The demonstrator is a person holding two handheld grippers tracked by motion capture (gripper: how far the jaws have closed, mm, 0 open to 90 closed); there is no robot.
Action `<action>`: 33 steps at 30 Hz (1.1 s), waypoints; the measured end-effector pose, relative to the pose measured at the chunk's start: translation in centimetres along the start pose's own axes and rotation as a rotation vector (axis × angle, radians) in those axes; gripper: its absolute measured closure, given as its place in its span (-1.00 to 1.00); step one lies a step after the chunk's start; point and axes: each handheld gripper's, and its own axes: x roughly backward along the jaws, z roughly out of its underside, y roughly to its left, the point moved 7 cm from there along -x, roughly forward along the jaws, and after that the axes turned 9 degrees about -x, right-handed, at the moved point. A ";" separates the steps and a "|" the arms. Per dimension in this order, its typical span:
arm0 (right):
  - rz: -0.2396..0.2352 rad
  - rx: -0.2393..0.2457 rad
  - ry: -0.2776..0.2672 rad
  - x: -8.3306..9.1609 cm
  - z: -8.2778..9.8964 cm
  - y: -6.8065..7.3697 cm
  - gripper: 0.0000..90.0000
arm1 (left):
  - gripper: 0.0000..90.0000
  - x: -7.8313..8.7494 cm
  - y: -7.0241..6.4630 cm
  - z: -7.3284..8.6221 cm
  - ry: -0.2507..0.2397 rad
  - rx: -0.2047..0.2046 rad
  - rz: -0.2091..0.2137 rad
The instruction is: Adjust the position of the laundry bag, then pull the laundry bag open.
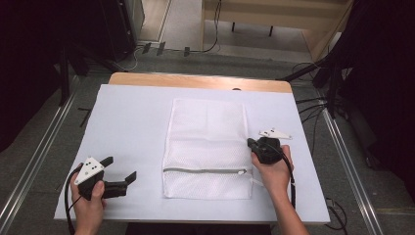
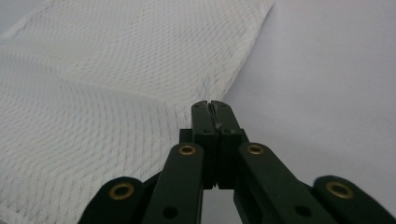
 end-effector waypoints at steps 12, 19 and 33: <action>-0.026 0.044 -0.108 4.1 2.1 -2.0 0.23 | -1.00 -0.2 -0.6 0.0 0.013 -0.015 -0.005; -0.059 0.047 -0.089 7.5 5.6 -2.1 0.20 | -1.00 -0.5 -1.3 0.0 0.028 -0.040 -0.016; -0.166 -0.003 -0.022 8.7 8.6 -1.3 0.30 | -0.68 -2.6 -5.5 -1.5 0.007 -0.015 0.047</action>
